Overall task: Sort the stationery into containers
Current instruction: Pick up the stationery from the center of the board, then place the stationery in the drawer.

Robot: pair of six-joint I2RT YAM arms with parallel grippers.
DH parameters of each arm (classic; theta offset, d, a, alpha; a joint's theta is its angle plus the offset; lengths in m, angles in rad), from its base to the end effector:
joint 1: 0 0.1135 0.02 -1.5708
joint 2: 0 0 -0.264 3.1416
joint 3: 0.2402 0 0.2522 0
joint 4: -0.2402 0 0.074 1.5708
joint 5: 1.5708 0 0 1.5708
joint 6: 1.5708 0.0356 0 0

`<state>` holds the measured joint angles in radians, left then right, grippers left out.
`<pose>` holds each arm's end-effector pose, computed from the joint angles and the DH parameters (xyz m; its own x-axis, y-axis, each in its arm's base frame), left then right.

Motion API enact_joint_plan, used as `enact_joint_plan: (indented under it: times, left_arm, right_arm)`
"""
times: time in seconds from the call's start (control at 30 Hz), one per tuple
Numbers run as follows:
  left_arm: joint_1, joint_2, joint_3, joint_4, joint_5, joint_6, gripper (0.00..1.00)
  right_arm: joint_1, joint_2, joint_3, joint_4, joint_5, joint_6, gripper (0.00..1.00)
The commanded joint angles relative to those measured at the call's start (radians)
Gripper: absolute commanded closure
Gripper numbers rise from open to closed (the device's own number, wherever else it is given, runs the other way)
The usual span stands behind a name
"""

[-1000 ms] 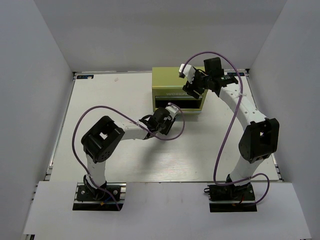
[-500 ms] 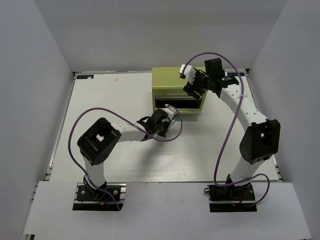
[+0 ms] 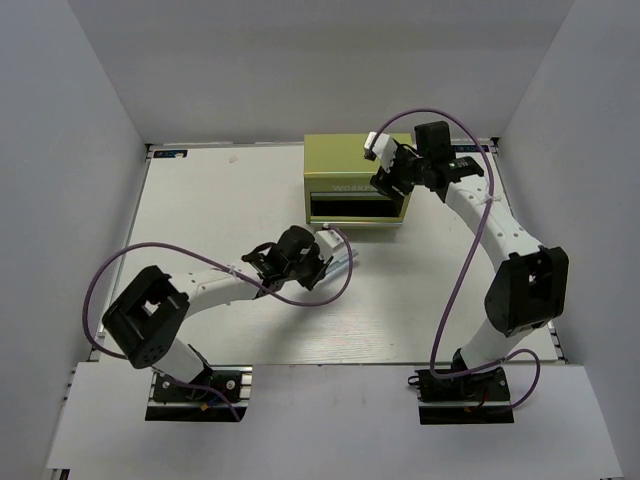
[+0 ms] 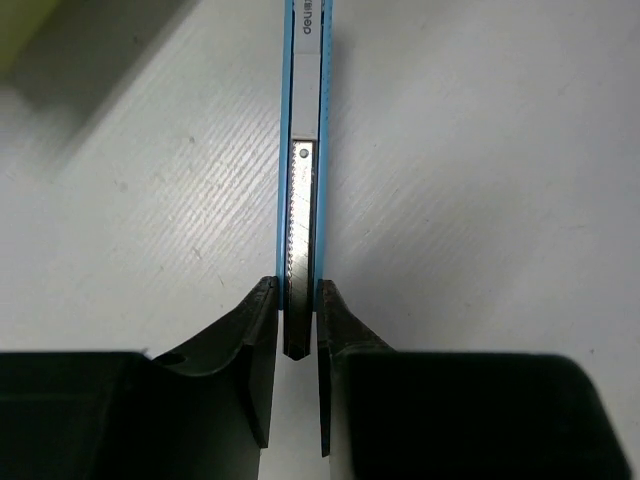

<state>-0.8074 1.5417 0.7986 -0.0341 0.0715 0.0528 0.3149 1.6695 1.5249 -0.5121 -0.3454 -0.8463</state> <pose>0.2134 -0.2267 0.1790 -0.4443 0.5404 -0.7145 0.7804 0.6252 -0.0124 0.3597 0.1298 0.3347 0.0244 -0.7331 -0.6797 -0.7968 0.3963 -0.4561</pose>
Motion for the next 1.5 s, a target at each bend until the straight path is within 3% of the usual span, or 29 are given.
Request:
enact_joint_plan:
  times: [0.0, 0.23, 0.63, 1.03, 1.17, 1.2, 1.27, 1.33, 1.47]
  left_arm:
    - [-0.004, -0.081, 0.011, 0.01, 0.057, 0.111, 1.0]
    - [0.014, -0.072, 0.092, 0.052, 0.047, 0.219, 1.0]
    - [0.045, 0.135, 0.37, 0.051, 0.079, 0.404, 1.0]
    - [0.128, 0.297, 0.516, -0.007, 0.111, 0.449, 1.0]
    - [0.137, 0.31, 0.525, -0.006, 0.088, 0.449, 0.84]
    - [0.137, 0.31, 0.525, -0.006, 0.088, 0.449, 0.72]
    - [0.137, 0.31, 0.525, 0.02, 0.059, 0.438, 0.61]
    - [0.137, 0.29, 0.516, 0.036, 0.05, 0.427, 0.39]
    - [0.137, 0.236, 0.507, 0.092, 0.05, 0.415, 0.22]
  right_arm:
    - [-0.019, -0.027, -0.055, -0.121, 0.0, 0.05, 0.29]
    - [-0.054, -0.082, -0.113, -0.082, 0.019, 0.07, 0.29]
    - [-0.108, -0.151, -0.184, -0.043, 0.002, 0.084, 0.29]
    - [-0.148, -0.203, -0.238, 0.001, -0.02, 0.131, 0.29]
    - [-0.157, -0.212, -0.246, 0.006, -0.027, 0.13, 0.29]
    - [-0.158, -0.211, -0.247, 0.004, -0.033, 0.127, 0.29]
    - [-0.16, -0.208, -0.246, 0.001, -0.038, 0.125, 0.28]
    - [-0.16, -0.208, -0.244, -0.003, -0.05, 0.121, 0.28]
    - [-0.16, -0.203, -0.239, -0.019, -0.092, 0.099, 0.28]
